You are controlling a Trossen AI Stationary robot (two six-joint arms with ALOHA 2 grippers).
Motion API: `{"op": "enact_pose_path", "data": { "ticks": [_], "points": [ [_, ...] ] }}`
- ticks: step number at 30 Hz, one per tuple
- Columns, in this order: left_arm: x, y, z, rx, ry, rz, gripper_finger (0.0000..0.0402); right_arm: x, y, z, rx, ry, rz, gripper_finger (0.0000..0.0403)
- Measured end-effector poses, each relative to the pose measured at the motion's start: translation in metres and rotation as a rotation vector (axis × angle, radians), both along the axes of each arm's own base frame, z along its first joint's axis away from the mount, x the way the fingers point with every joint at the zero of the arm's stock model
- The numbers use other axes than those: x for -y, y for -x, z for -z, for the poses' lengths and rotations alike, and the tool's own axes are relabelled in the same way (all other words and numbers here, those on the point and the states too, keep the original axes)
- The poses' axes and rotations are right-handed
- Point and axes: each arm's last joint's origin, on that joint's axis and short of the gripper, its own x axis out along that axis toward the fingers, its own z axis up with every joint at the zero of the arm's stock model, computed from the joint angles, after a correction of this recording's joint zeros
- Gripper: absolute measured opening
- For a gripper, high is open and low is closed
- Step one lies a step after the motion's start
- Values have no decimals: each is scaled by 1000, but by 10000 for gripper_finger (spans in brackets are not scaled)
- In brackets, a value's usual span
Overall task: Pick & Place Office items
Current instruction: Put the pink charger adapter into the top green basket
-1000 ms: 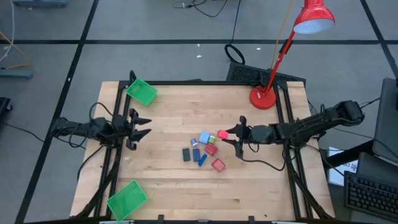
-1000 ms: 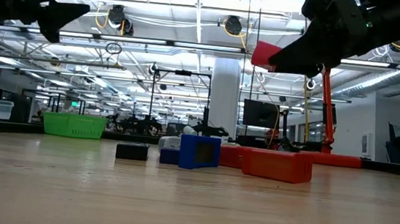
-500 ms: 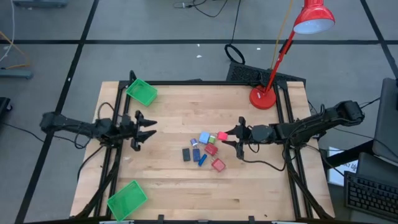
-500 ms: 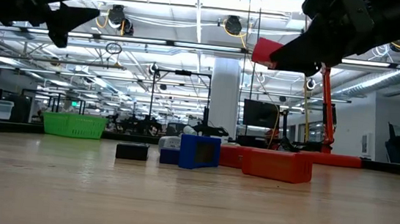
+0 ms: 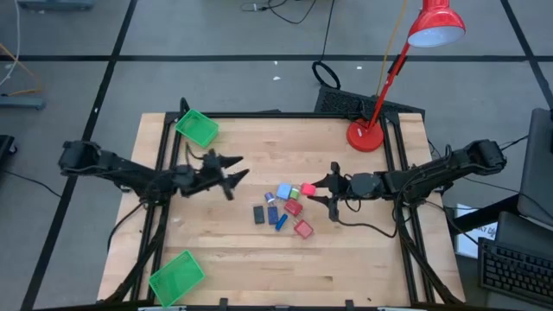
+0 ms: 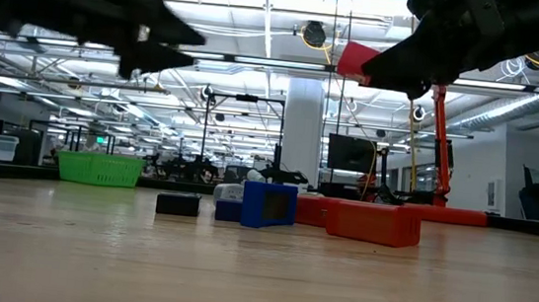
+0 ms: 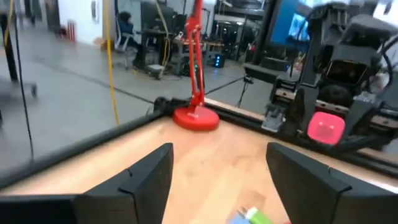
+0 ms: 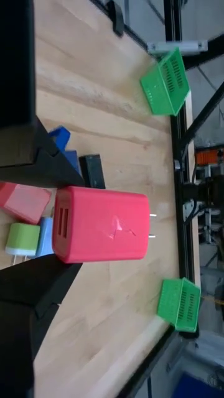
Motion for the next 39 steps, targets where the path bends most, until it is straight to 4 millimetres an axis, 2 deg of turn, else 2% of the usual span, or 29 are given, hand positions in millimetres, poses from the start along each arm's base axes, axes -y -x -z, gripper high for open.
{"op": "enact_pose_path", "data": {
  "ticks": [4,6,11,16,21,28,33,39],
  "points": [
    [4,-33,-20,-21,-124,22,279,-1,0,0,1,-13,-38,158],
    [9,-50,-24,-35,-162,130,282,-1,0,0,1,-14,-43,154],
    [26,-90,-22,-48,-191,462,283,-5,0,-1,7,-10,-60,150],
    [32,-121,-18,-60,-194,518,283,-12,1,-4,35,-12,-91,157],
    [32,-138,-11,-78,-181,514,283,-17,1,-5,54,-1,-114,149],
    [35,-162,-11,-93,-155,516,283,-17,1,-6,58,5,-114,157],
    [35,-180,-5,-165,-138,516,283,-17,1,-6,61,4,-114,149],
    [29,-184,-9,-202,-133,503,282,-17,1,-5,53,7,-108,157]
  ]
}}
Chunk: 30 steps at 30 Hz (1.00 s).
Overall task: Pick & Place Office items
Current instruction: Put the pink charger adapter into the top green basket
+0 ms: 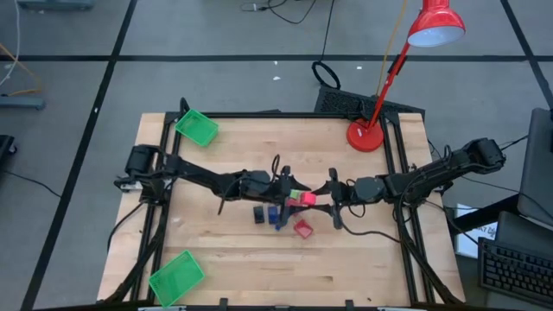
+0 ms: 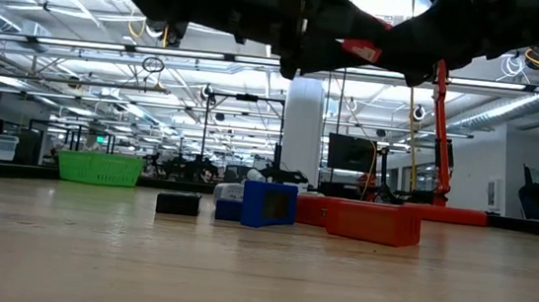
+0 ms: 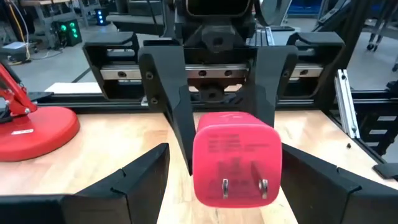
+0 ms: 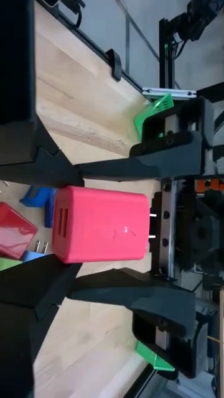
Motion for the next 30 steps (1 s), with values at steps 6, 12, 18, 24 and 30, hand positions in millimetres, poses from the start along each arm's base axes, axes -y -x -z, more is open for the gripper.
{"op": "enact_pose_path", "data": {
  "ticks": [6,12,18,24,30],
  "points": [
    [-1,3,-9,17,11,-2,282,0,0,1,-8,0,-6,149],
    [0,6,-12,1,14,0,282,0,0,1,-7,1,-5,159],
    [1,6,-9,-35,17,0,282,0,0,0,-3,0,-6,150],
    [1,6,-10,-24,20,2,282,0,0,0,-3,-1,-5,158],
    [1,6,-9,-26,38,1,235,0,0,1,-9,1,-5,153]
  ]
}}
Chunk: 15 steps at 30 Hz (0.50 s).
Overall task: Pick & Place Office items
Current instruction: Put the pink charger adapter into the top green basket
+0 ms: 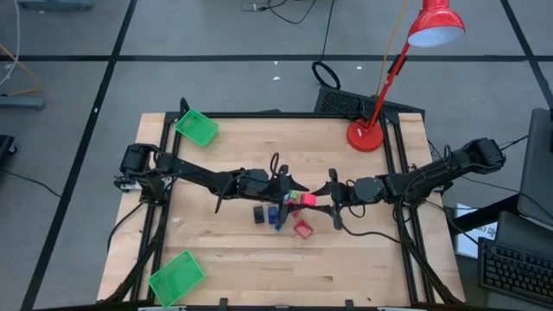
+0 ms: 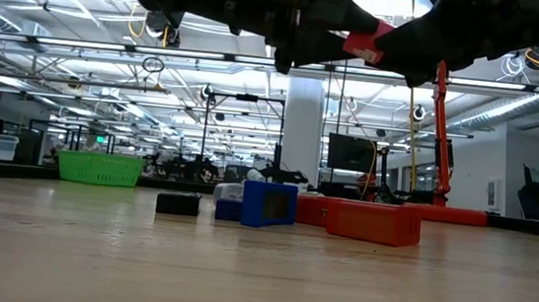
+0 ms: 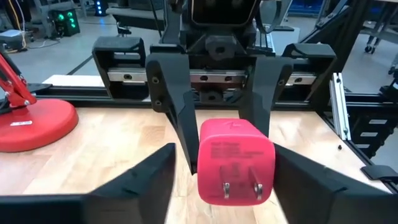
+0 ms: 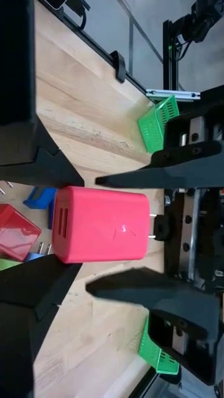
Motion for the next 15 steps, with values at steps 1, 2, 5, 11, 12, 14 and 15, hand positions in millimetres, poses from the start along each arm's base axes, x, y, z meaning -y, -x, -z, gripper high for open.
{"op": "enact_pose_path", "data": {
  "ticks": [1,2,5,11,12,14,15],
  "points": [
    [0,0,0,0,0,1,218,0,0,0,0,0,0,151],
    [0,0,0,1,1,2,201,0,0,0,0,0,2,150],
    [0,0,0,0,0,5,154,0,0,0,-2,1,4,153],
    [0,0,-1,4,-13,5,153,0,0,1,-8,3,3,175],
    [0,1,-2,5,-15,1,153,0,0,1,-13,6,3,178],
    [-1,2,-6,17,-8,-19,153,1,1,1,-15,11,5,180],
    [-1,4,-10,21,-3,-32,153,1,1,1,-14,15,4,180]
  ]
}}
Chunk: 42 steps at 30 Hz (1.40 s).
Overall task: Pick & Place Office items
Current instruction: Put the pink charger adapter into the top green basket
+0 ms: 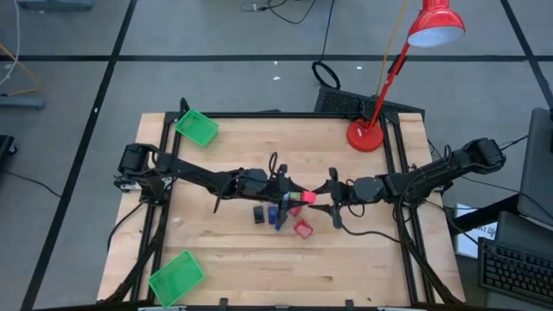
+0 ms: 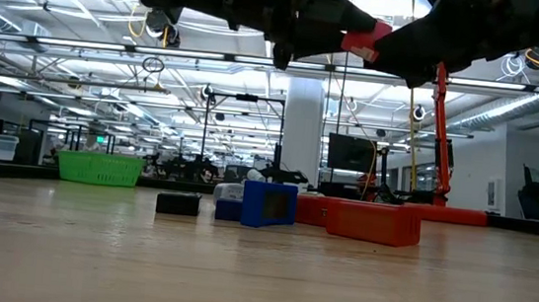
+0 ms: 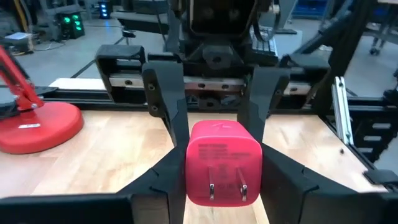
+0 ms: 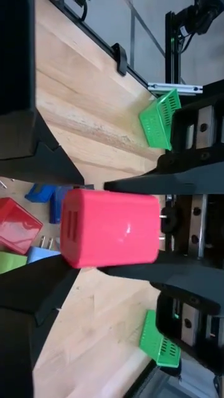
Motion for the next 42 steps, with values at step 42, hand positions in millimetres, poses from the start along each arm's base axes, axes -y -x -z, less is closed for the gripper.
{"op": "enact_pose_path", "data": {
  "ticks": [42],
  "points": [
    [-66,201,51,202,157,-1303,156,6,19,-10,-12,44,-6,167]
  ]
}}
